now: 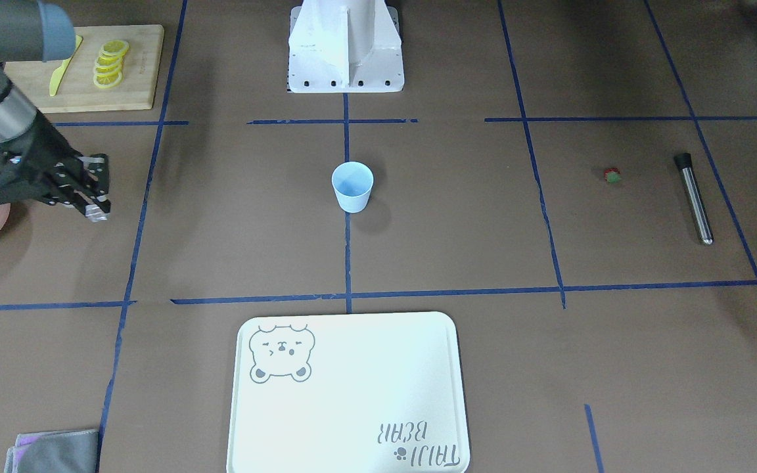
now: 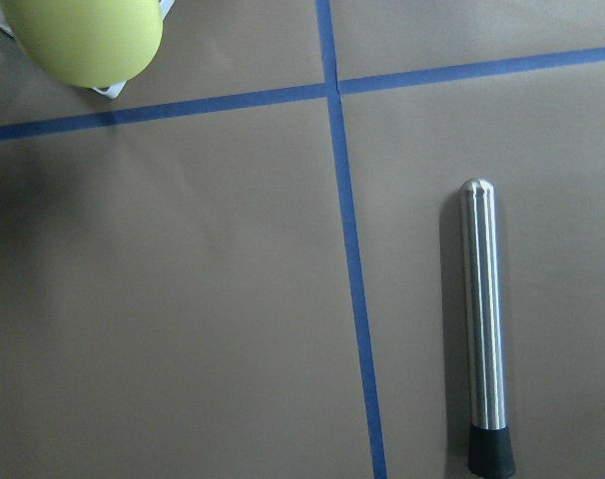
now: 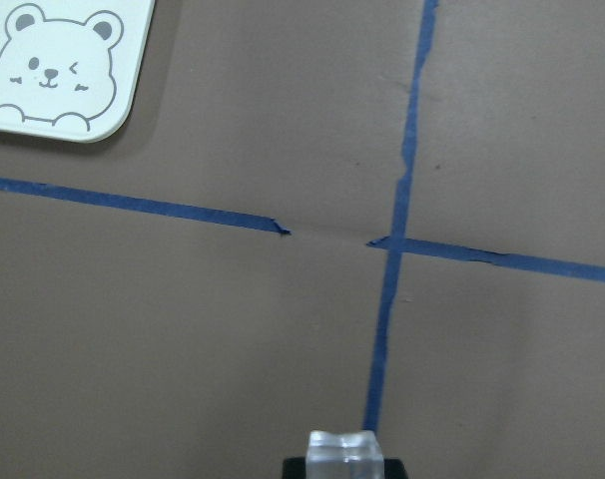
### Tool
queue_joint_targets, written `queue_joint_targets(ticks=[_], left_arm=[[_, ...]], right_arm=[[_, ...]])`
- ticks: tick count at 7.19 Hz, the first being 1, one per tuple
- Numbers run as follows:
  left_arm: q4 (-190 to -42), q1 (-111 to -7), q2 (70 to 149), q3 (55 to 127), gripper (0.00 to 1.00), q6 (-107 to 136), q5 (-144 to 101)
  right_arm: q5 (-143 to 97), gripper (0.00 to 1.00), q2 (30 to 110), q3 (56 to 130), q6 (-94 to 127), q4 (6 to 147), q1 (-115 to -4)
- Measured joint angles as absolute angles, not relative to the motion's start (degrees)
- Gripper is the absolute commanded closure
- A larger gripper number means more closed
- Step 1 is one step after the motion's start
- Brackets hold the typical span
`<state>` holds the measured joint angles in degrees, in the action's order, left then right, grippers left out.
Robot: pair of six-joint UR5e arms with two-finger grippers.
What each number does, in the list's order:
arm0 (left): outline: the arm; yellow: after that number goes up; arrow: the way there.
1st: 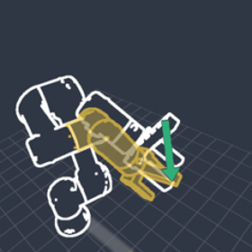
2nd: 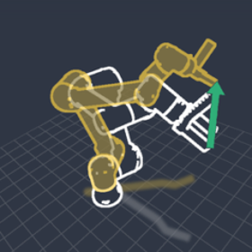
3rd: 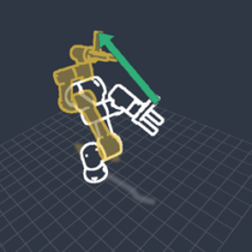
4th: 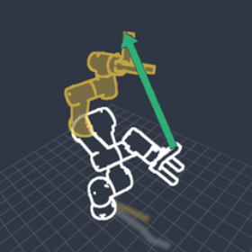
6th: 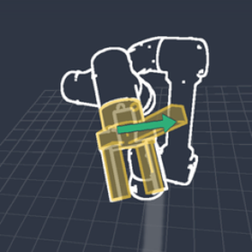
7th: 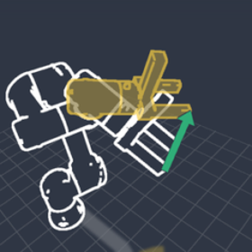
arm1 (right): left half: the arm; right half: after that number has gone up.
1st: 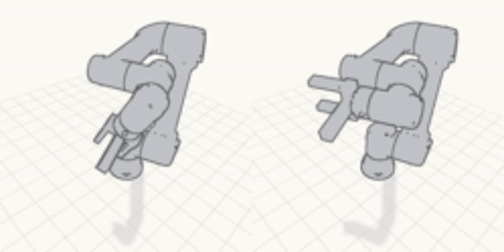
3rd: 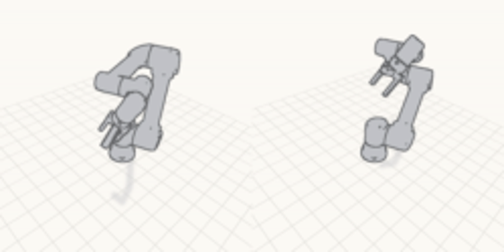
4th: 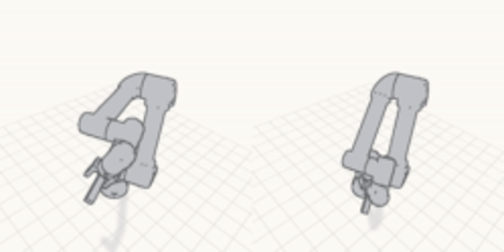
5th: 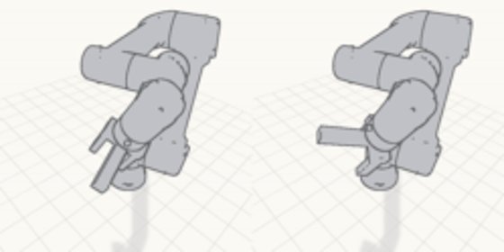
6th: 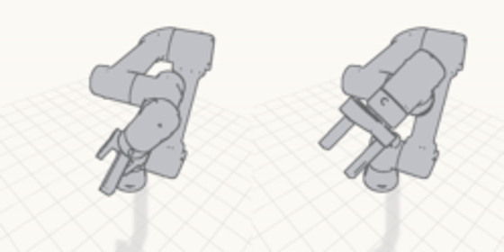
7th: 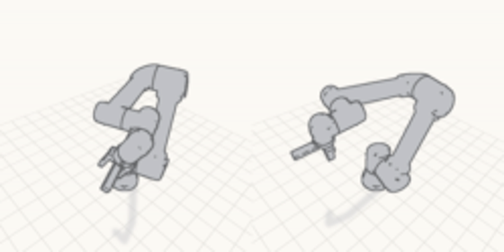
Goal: Mash ice and strawberries in cup
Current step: 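Carry the ice cube with the right gripper over the light-blue cup, then open the right gripper to drop the ice cube into the cup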
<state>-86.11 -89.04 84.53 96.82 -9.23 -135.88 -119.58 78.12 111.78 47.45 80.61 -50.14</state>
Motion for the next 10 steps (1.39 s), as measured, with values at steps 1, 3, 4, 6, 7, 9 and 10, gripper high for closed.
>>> queue_joint_targets(ticks=[1, 3, 4, 6, 7, 9, 10], left_arm=[[-86.2, -89.0, 84.7, 96.8, 0.00, -9.2, -135.9], [-87.8, -89.0, 84.7, 96.7, 0.00, -9.1, -135.9], [-88.4, -89.0, 84.7, 96.6, 0.00, -9.0, -135.9], [-88.7, -89.0, 84.7, 96.5, 0.00, -9.0, -135.9], [-88.8, -89.0, 84.7, 96.4, 0.00, -9.0, -135.9], [-88.8, -88.9, 84.7, 96.3, 0.00, -9.0, -135.9], [-88.8, -88.9, 84.7, 96.2, 0.00, -9.0, -135.9]], right_arm=[[-116.6, 0.97, 72.0, 111.6, 51.6, 86.7, -46.0], [-110.5, 0.97, 59.5, 109.8, 60.8, 95.7, -38.2], [-108.8, 0.97, 54.5, 107.9, 65.4, 97.0, -35.4], [-103.3, 0.96, 46.6, 102.1, 72.2, 97.6, -29.6], [-101.1, 0.95, 44.8, 100.0, 74.1, 97.6, -27.4], [-98.4, 0.91, 43.6, 97.9, 75.7, 97.5, -24.5], [-97.4, 0.81, 43.4, 97.0, 75.9, 97.5, -23.5]])
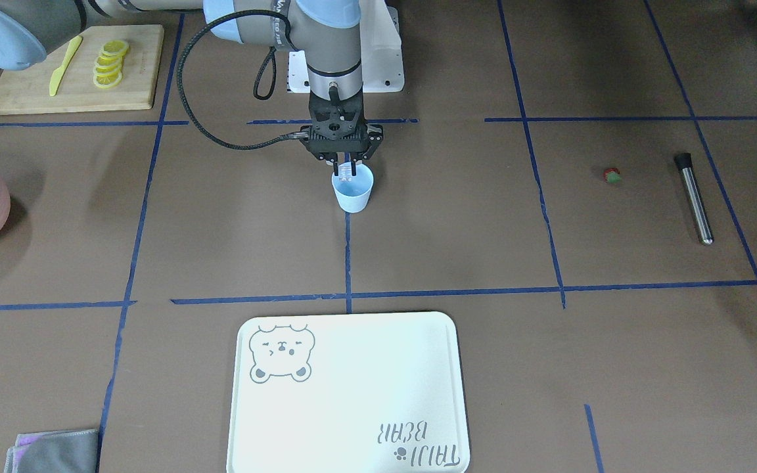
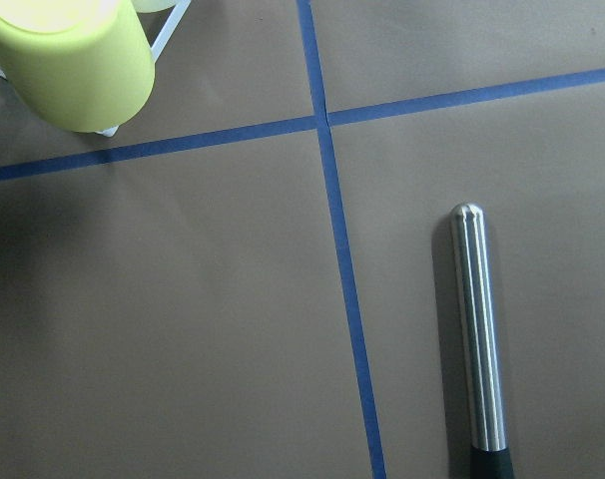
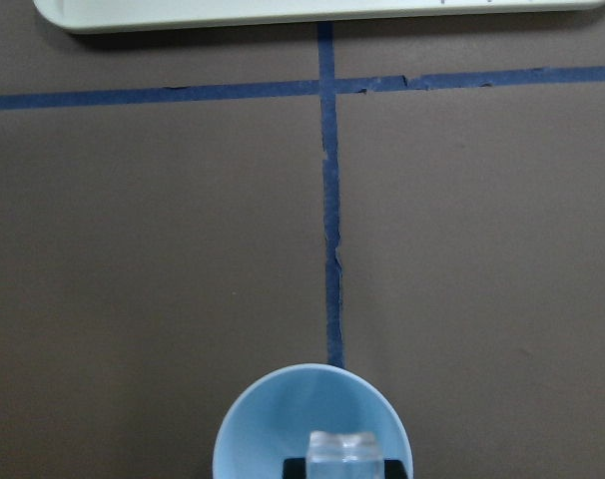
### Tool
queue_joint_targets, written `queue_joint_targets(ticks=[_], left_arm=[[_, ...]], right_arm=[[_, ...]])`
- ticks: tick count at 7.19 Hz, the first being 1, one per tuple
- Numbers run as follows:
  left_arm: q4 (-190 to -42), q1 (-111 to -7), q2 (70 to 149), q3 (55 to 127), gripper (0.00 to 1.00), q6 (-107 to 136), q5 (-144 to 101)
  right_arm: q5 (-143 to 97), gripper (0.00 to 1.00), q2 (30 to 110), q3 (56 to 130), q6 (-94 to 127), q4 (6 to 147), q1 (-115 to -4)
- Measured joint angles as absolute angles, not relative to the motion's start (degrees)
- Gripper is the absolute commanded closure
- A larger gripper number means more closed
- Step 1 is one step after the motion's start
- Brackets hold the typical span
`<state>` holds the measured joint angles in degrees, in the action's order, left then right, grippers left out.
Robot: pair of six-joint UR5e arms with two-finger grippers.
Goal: Mash ice and strawberries in cup
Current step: 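Open the right gripper to drop the ice cube into the cup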
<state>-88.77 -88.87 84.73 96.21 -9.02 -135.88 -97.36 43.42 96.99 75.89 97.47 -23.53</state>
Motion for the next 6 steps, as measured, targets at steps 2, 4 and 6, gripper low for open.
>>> queue_joint_targets(ticks=[2, 4, 6], left_arm=[[-88.8, -88.7, 84.7, 96.2, 0.00, -9.0, -135.9], [-88.8, -88.7, 84.7, 96.2, 0.00, -9.1, -135.9], [-88.9, -88.6, 84.7, 96.2, 0.00, -9.2, -135.9]], right_arm=[[-96.4, 0.01, 43.2, 96.2, 76.1, 97.4, -22.6], [-95.4, 0.01, 43.1, 95.7, 76.8, 97.3, -21.8], [-95.1, 0.01, 43.1, 95.6, 76.7, 97.3, -21.6]])
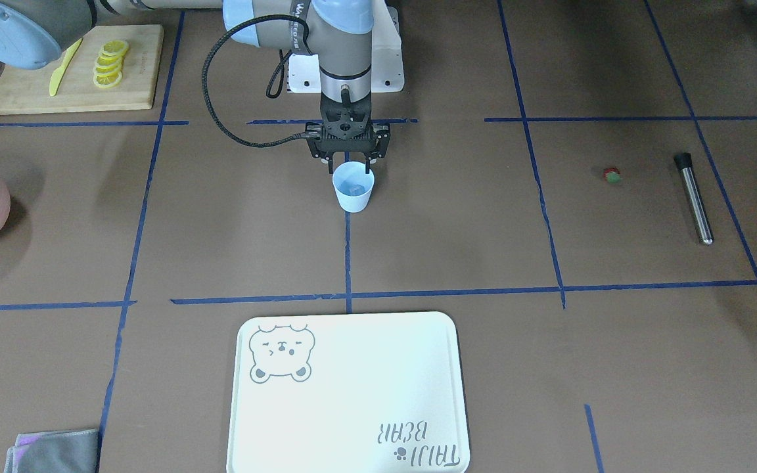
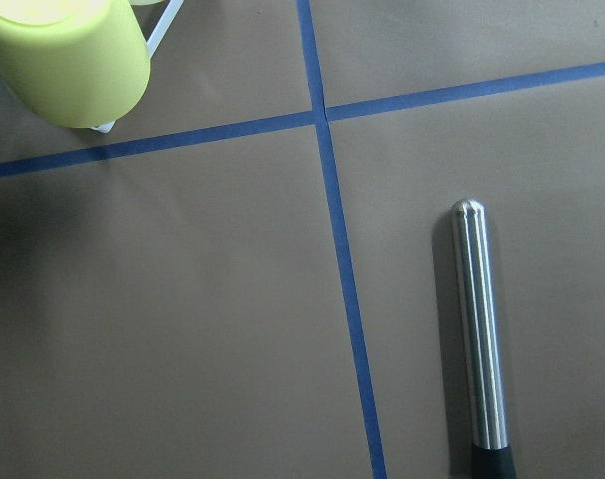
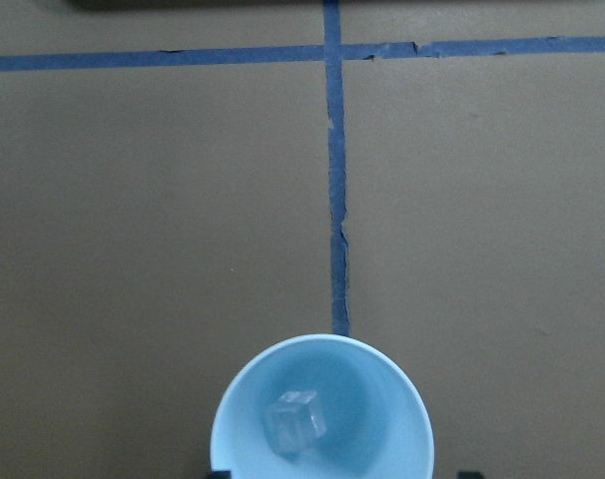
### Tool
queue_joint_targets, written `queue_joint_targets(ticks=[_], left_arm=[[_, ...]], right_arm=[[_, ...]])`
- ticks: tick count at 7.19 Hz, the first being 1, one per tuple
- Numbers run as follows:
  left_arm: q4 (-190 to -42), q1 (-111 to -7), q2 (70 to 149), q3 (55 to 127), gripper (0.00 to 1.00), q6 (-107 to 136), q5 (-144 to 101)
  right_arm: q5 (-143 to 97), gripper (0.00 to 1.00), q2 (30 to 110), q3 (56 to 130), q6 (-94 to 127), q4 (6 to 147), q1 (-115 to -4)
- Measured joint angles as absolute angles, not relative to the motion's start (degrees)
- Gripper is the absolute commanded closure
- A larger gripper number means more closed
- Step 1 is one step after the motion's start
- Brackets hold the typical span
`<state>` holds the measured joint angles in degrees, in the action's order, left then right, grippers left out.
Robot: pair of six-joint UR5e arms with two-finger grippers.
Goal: Mash ice and strawberries in cup
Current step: 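Open the right gripper to drop the ice cube into the cup, then move the right gripper back to the pink bowl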
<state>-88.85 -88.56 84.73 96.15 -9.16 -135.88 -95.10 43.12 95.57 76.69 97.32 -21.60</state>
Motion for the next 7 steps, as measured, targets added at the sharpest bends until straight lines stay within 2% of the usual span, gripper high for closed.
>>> queue_joint_targets(ticks=[4, 5, 7], left_arm=[[-88.8, -88.1, 84.7, 96.1, 0.00, -9.2, -135.9], [-88.8, -87.9, 84.7, 96.0, 0.00, -9.2, -135.8], [-88.8, -87.7, 84.7, 95.9, 0.00, -9.2, -135.8]], right_arm=[[-103.3, 0.01, 43.9, 97.0, 72.5, 98.5, -29.1], [-107.0, 0.01, 46.5, 99.8, 67.8, 100.1, -32.8], [-112.8, 0.01, 57.4, 108.0, 52.8, 101.4, -40.8]])
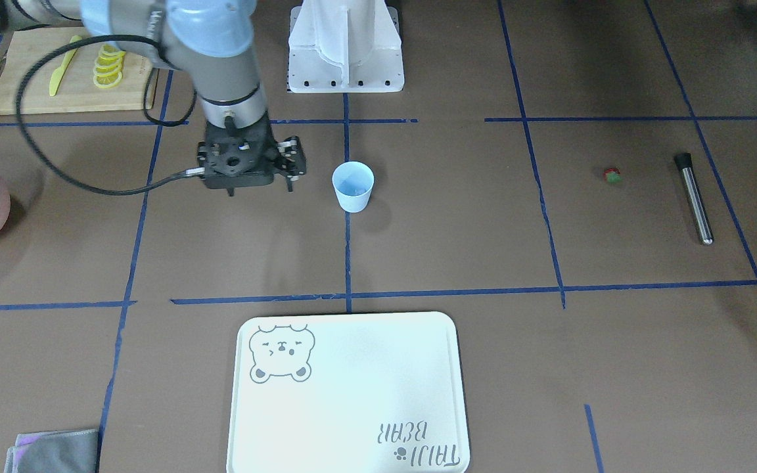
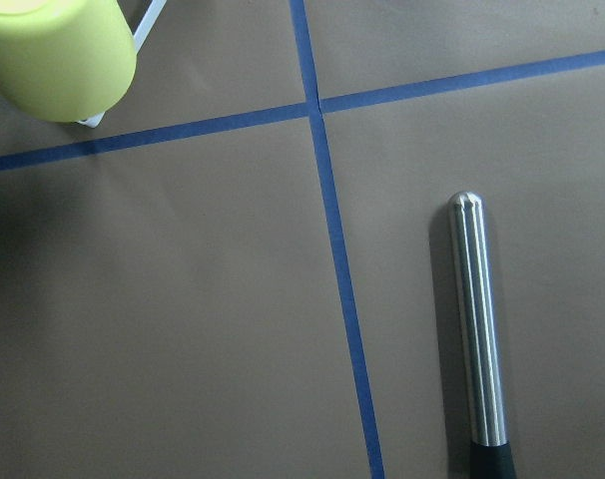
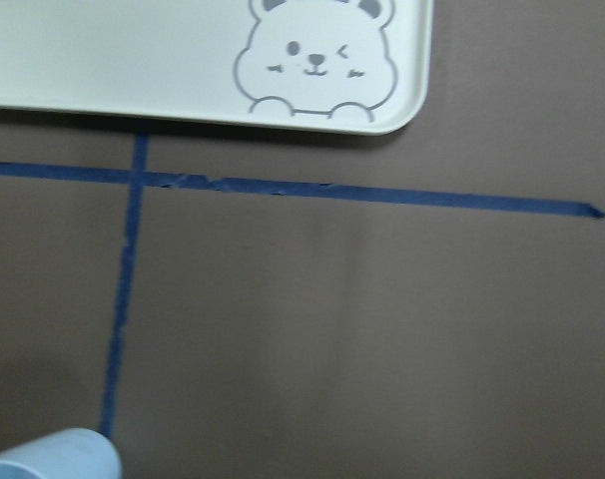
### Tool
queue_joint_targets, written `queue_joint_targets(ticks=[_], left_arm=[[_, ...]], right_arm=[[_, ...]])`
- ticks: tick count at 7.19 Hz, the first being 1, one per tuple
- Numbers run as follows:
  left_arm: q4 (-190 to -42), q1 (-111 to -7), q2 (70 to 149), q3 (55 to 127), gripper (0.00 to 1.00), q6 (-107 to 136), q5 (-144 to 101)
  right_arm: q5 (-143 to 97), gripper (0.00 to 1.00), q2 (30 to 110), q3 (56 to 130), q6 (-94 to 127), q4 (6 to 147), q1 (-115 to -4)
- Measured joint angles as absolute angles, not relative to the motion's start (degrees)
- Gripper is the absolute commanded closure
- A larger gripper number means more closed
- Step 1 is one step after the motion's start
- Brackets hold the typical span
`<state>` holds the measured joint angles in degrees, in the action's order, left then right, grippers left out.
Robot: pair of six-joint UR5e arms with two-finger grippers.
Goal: Mash ice and strawberries in cup
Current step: 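Move the right gripper back to the pink bowl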
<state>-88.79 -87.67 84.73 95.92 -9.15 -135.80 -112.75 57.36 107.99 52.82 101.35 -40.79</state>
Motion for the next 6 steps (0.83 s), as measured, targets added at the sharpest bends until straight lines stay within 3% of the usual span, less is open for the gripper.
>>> queue_joint_targets(ticks=[6], left_arm=[[-88.8, -87.6, 84.6, 96.1, 0.00, -9.2, -135.9]], right_arm=[[-130.3, 0.01, 89.3, 111.6, 2.9, 94.2, -69.5]])
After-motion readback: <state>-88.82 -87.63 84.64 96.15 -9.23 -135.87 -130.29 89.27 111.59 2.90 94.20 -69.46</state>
